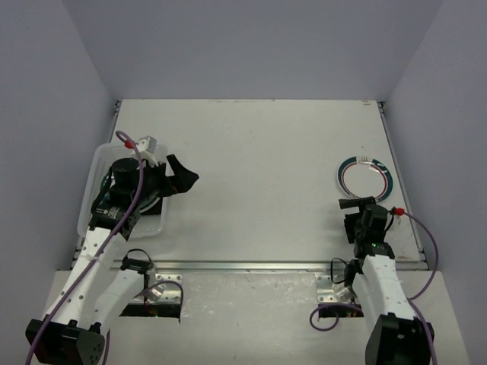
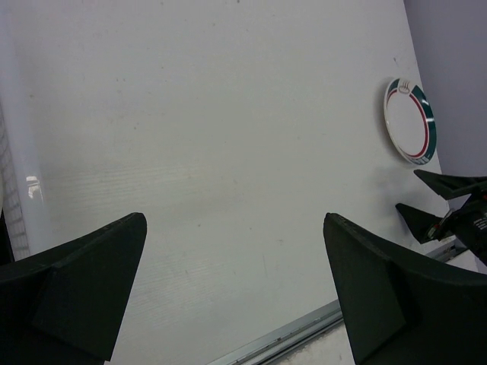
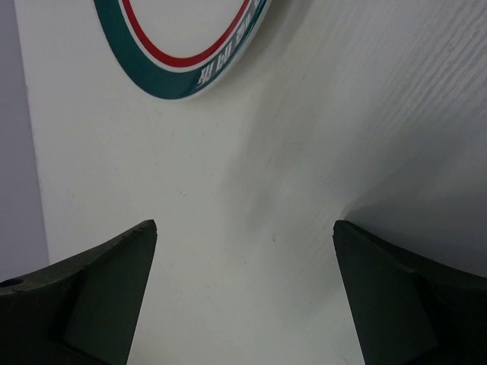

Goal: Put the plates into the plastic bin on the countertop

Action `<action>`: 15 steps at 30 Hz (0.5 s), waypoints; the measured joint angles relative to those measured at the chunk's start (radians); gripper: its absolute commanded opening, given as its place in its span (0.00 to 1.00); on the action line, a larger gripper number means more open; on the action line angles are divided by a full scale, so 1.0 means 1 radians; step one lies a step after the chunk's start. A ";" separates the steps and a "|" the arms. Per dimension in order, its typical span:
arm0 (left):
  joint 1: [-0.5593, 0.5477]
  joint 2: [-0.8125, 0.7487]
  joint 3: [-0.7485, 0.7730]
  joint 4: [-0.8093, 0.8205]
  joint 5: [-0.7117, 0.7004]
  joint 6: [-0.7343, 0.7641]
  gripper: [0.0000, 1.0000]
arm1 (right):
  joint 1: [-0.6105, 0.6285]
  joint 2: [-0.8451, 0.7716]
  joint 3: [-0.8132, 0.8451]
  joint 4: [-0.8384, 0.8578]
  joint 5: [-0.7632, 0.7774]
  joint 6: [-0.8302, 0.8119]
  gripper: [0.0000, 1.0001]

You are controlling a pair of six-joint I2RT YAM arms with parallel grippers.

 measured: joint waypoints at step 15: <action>0.000 -0.001 -0.002 0.000 0.020 0.020 1.00 | -0.196 0.584 0.022 0.577 -0.090 0.230 0.54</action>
